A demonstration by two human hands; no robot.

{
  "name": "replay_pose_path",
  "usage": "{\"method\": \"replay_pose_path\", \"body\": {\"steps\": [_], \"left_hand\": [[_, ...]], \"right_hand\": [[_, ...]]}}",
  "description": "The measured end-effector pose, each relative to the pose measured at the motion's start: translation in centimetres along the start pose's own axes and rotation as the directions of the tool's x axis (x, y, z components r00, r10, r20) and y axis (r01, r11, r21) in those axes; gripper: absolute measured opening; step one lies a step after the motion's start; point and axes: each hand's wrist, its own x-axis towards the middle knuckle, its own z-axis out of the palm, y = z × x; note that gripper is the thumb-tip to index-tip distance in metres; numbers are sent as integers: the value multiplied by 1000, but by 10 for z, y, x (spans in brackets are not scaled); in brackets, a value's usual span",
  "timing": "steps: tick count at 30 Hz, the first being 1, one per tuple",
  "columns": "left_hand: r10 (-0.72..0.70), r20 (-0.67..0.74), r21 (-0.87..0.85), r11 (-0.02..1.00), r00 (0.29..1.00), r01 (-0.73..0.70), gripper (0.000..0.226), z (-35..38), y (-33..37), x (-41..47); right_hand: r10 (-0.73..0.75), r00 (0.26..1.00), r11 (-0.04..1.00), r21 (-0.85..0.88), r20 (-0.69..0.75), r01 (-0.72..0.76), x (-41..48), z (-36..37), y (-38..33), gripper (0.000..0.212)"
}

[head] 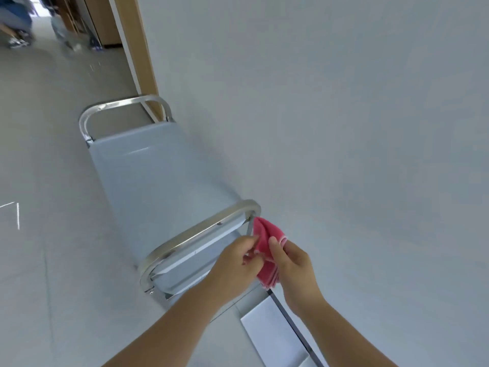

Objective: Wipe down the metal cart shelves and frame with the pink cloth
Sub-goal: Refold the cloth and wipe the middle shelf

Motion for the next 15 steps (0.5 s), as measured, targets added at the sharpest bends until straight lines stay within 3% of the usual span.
{"method": "replay_pose_path", "body": {"steps": [5, 10, 13, 15], "left_hand": [[40, -95, -12, 999, 995, -41, 23, -23, 62, 5], [-14, -181, -186, 982, 983, -21, 16, -70, 79, 14], [-20, -145, -300, 954, 989, -25, 15, -106, 75, 21], [-3, -72, -277, 961, 997, -17, 20, -131, 66, 25]], "right_hand": [[-79, 991, 996, -56, -112, 73, -2, -7, -74, 30], [-117, 963, 993, -59, -243, 105, 11, 9, -103, 25], [-123, 935, 992, -61, -333, 108, 11, 34, -113, 26], [-134, 906, 991, -84, -401, 109, 6, 52, -113, 27]]}}
